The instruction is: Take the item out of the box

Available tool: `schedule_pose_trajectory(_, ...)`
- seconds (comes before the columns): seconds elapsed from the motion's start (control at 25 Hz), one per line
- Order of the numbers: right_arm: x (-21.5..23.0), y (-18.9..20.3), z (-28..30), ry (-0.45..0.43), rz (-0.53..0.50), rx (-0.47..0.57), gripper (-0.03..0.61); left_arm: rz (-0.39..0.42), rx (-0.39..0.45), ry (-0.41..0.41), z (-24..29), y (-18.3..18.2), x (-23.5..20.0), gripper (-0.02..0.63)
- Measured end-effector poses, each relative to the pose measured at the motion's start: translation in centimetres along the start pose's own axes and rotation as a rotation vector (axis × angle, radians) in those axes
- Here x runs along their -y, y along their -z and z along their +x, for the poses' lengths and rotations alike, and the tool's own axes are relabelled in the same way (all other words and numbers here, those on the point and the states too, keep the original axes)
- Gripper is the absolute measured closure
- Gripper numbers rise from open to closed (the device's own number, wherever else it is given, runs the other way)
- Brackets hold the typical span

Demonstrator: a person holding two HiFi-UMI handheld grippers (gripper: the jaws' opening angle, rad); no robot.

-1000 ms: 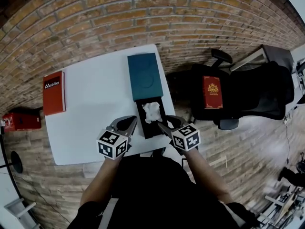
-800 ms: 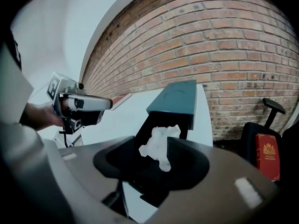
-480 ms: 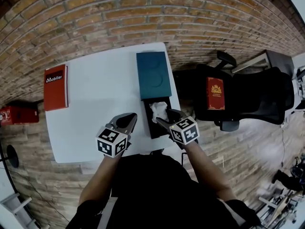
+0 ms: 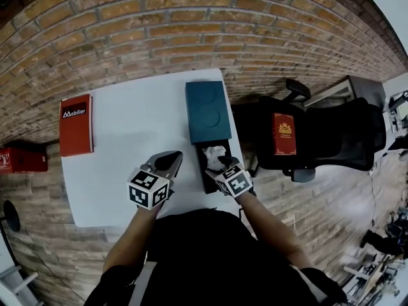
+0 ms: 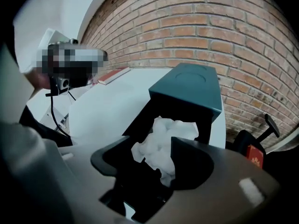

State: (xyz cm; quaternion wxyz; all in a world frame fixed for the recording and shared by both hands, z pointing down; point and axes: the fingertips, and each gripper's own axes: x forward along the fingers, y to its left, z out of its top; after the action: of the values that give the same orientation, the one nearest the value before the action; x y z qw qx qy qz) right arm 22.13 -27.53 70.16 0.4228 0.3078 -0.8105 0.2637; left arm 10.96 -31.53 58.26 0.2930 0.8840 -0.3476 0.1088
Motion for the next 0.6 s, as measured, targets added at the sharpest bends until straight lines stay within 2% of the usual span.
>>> schedule_pose_trajectory(0.28,0.3,0.4,1.3,0.051,-0.070,-0.077,0.316,-0.001,0.004,0.013,-0.2,-0.1,-0.4,0.607)
schedule_pose_trajectory(0.44,0.0,1.4,1.8,0.063,-0.161,-0.119,0.318,-0.008,0.012,0.010,-0.4,0.1,-0.1,0.607)
schedule_pose_trajectory(0.6,-0.1,2.3,2.2,0.055,-0.244,-0.146,0.352,-0.017,0.014,0.006,-0.6,0.5,0.6,0.607)
